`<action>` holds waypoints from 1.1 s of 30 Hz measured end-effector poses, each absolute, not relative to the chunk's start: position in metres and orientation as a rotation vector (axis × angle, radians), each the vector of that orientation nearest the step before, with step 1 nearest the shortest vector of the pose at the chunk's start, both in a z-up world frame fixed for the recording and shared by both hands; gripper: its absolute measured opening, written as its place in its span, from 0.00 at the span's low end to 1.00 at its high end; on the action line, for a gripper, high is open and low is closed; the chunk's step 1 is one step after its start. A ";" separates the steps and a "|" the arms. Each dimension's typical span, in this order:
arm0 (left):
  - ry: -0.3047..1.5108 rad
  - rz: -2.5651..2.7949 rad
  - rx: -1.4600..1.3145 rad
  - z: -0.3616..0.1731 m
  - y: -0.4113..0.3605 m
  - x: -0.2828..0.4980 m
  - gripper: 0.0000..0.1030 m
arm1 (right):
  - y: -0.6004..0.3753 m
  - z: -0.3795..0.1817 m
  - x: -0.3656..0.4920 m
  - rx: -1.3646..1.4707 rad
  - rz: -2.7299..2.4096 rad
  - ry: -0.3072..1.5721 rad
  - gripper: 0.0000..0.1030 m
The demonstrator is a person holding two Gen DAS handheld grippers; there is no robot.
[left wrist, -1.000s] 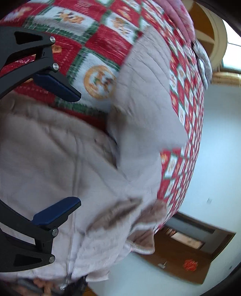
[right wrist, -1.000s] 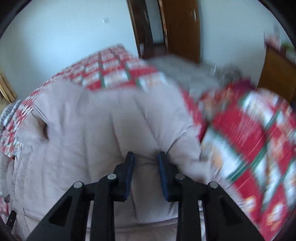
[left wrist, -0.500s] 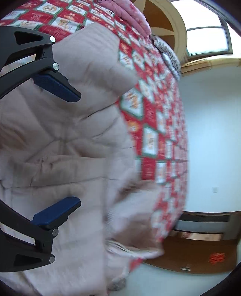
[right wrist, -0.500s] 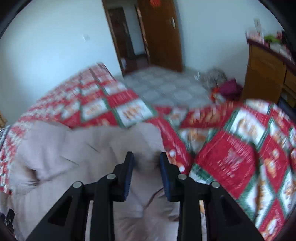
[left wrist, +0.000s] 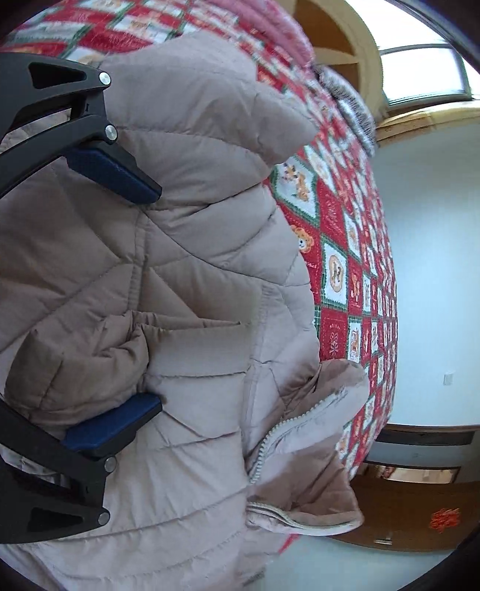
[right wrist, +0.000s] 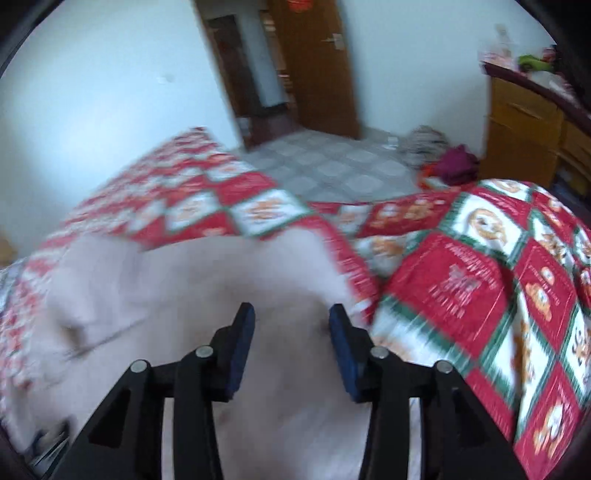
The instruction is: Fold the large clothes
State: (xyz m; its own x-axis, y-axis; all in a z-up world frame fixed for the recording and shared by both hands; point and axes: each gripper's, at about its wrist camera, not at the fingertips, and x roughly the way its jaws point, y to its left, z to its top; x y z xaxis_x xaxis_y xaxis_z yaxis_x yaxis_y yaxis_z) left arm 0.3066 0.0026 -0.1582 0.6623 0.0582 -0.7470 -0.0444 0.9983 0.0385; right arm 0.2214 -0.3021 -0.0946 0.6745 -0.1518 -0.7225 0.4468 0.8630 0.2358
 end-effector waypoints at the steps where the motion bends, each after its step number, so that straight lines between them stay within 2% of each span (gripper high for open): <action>1: 0.844 0.050 -0.013 -0.157 0.007 0.305 0.99 | -0.288 -0.093 0.217 0.394 -0.308 0.770 0.45; 6: 0.851 -0.013 -0.068 -0.132 0.032 0.282 0.99 | -0.234 -0.137 0.220 0.172 -0.227 0.868 0.60; 10: 0.751 0.047 -0.175 -0.098 0.113 0.251 0.99 | -0.226 -0.149 0.224 0.089 -0.257 0.857 0.69; 17: 0.720 0.494 -0.391 -0.107 0.297 0.262 0.99 | -0.226 -0.151 0.226 0.087 -0.256 0.849 0.72; 21: 0.754 0.517 -0.531 -0.130 0.351 0.285 0.98 | -0.219 -0.149 0.219 0.072 -0.260 0.849 0.74; 23: 0.787 0.497 -0.574 -0.140 0.359 0.299 0.90 | -0.219 -0.148 0.219 0.071 -0.255 0.850 0.74; 25: 0.844 0.473 -0.617 -0.155 0.362 0.314 0.76 | -0.219 -0.149 0.217 0.075 -0.252 0.848 0.75; 30: 0.814 0.496 -0.572 -0.162 0.350 0.320 0.72 | -0.220 -0.150 0.219 0.079 -0.245 0.846 0.76; 32: 0.802 0.482 -0.492 -0.162 0.340 0.321 0.47 | -0.220 -0.151 0.219 0.077 -0.247 0.845 0.76; 33: 0.797 0.466 -0.486 -0.162 0.341 0.321 0.27 | -0.220 -0.151 0.219 0.079 -0.246 0.845 0.76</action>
State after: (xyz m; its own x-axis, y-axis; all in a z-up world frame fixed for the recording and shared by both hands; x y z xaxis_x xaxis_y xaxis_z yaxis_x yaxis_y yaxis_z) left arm 0.3209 0.3414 -0.1617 0.6112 0.2091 -0.7634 -0.5624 0.7934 -0.2330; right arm 0.2190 -0.2203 -0.1507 0.6371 -0.1842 -0.7484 0.2465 0.9687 -0.0286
